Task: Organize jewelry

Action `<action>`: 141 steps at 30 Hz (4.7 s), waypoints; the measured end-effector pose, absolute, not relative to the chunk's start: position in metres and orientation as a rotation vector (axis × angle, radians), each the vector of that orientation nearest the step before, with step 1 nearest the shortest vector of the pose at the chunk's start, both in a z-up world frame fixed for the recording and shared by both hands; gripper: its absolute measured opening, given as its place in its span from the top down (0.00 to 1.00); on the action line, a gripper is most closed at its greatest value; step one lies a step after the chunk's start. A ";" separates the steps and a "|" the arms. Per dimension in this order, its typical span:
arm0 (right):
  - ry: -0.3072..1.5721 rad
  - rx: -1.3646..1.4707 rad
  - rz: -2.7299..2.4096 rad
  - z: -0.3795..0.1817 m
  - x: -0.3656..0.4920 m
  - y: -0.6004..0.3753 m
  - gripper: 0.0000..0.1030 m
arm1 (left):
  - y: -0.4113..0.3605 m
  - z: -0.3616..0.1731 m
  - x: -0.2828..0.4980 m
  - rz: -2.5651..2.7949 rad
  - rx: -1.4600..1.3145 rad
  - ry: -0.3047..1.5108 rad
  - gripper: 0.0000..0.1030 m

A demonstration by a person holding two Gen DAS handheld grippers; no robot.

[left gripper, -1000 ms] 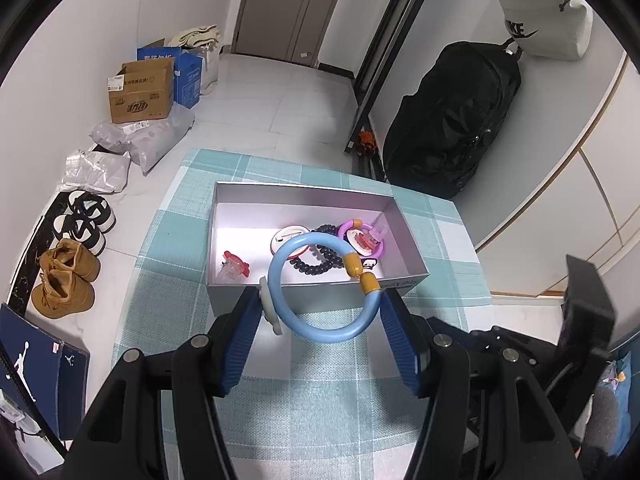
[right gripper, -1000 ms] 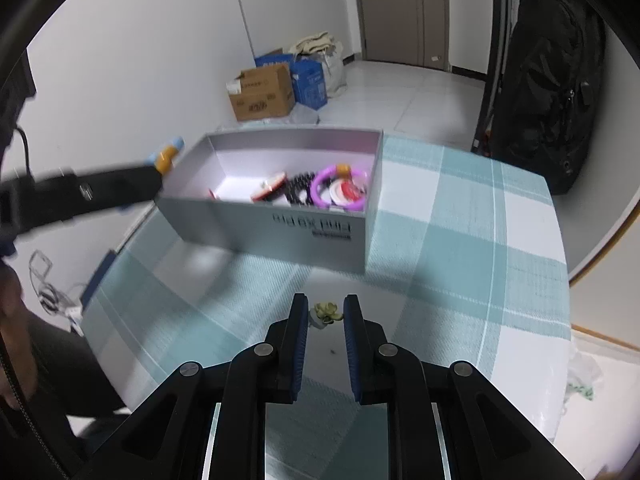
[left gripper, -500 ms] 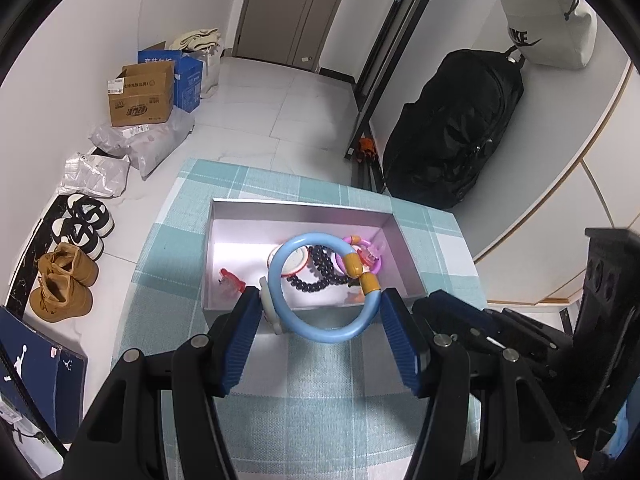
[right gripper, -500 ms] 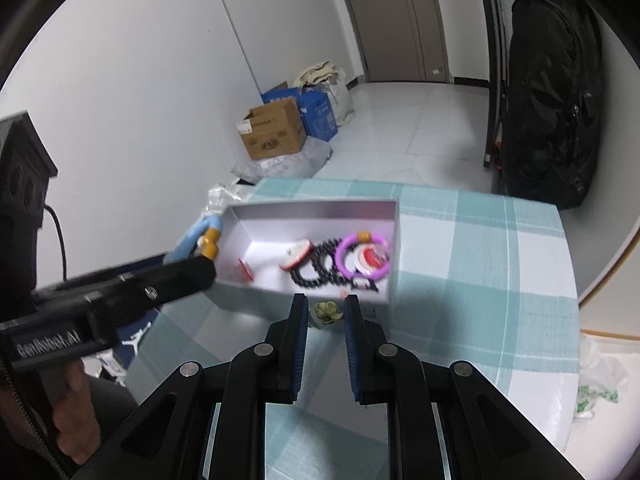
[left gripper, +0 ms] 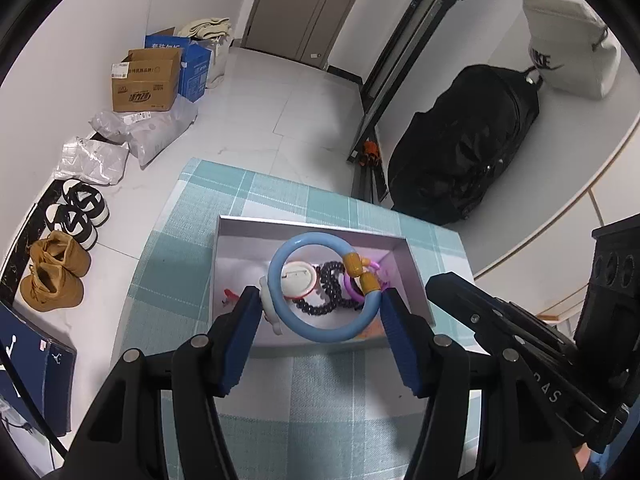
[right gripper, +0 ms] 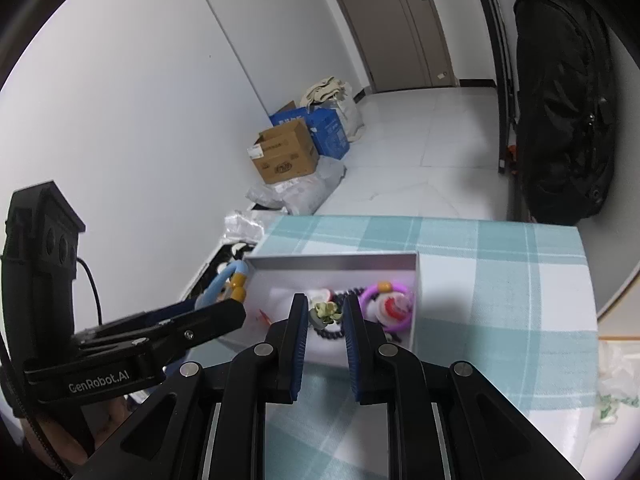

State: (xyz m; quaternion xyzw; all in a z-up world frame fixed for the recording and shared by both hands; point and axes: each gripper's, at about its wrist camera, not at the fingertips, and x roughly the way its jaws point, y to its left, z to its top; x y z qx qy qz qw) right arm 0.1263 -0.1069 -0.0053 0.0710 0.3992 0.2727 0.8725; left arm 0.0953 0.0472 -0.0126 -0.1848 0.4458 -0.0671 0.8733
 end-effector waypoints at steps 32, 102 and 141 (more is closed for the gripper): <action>0.949 0.329 0.558 -0.035 0.176 -0.117 0.81 | 0.041 -0.040 0.136 -0.175 -0.367 1.035 0.46; 0.461 0.042 0.525 0.027 0.052 -0.145 0.11 | 0.014 0.023 0.057 -0.044 -0.203 0.673 0.28; 0.476 0.032 0.534 0.022 0.052 -0.141 0.09 | 0.015 0.028 0.055 -0.064 -0.217 0.661 0.28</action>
